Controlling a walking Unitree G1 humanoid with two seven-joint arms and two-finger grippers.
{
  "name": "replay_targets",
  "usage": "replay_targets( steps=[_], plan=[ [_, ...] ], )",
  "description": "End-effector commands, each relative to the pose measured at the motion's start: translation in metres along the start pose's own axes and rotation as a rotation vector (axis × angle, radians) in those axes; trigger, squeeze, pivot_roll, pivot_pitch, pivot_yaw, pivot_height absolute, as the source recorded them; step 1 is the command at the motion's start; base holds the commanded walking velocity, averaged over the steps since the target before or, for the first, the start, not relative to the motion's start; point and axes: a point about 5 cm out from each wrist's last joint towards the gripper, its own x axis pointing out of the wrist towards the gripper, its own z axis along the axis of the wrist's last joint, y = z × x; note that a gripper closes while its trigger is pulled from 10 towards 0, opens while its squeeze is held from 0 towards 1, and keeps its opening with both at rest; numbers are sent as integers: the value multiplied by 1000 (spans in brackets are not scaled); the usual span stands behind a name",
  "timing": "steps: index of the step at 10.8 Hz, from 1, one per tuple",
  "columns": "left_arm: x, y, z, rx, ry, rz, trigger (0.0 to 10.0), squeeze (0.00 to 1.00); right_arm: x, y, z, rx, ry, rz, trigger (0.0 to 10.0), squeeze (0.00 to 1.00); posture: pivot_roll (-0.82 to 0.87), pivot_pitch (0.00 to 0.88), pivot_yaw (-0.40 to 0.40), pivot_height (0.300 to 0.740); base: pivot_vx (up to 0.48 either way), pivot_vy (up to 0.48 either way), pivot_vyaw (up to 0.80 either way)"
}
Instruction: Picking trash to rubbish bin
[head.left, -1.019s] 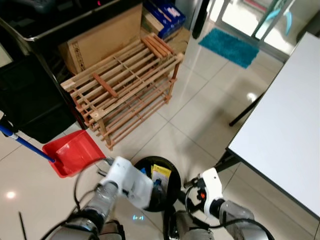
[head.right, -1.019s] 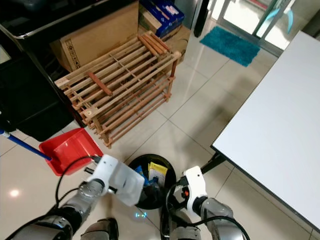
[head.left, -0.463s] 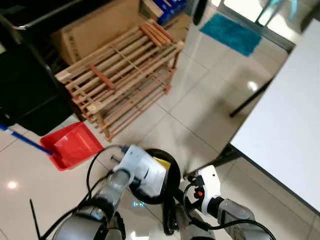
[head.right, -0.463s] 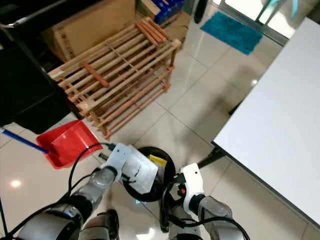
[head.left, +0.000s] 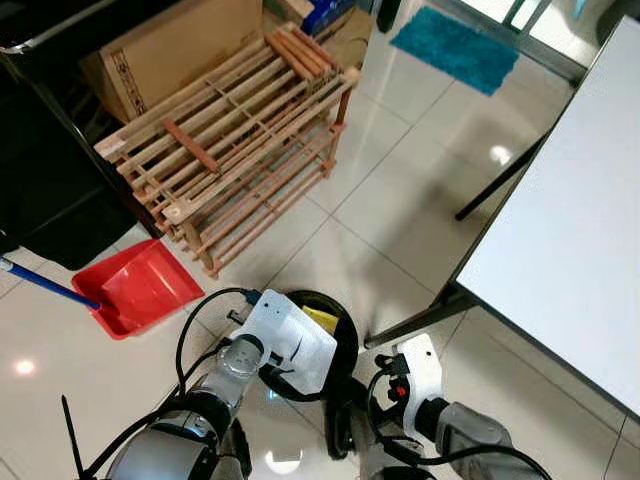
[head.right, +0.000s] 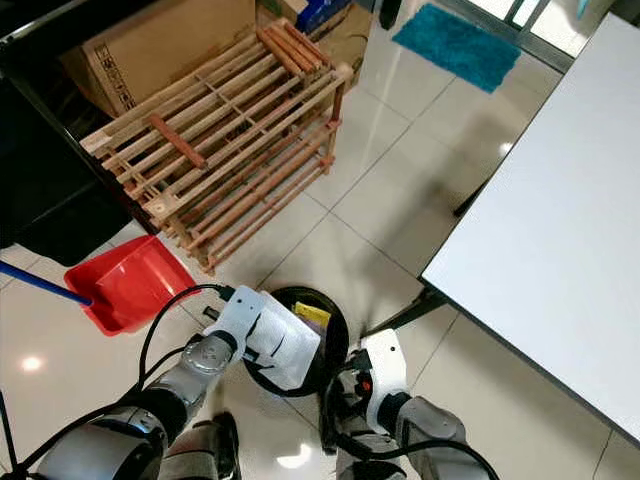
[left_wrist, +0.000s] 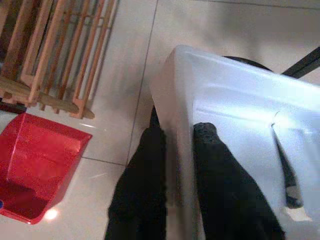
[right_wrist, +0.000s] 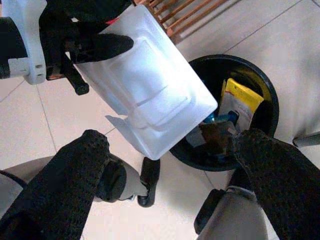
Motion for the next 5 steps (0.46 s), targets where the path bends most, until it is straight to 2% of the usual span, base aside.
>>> replay_targets(
  steps=[1, 5],
  plan=[
    [-3, -10, -11, 5, 38, -34, 10000, 1000, -4, 0, -8, 32, 29, -12, 10000, 0, -186, 376, -98, 740, 0, 0, 0],
    [-3, -8, -12, 13, 38, -30, 10000, 1000, -4, 2, -9, 35, 31, -11, 10000, 0, -183, 378, -96, 740, 0, 0, 0]
  ],
)
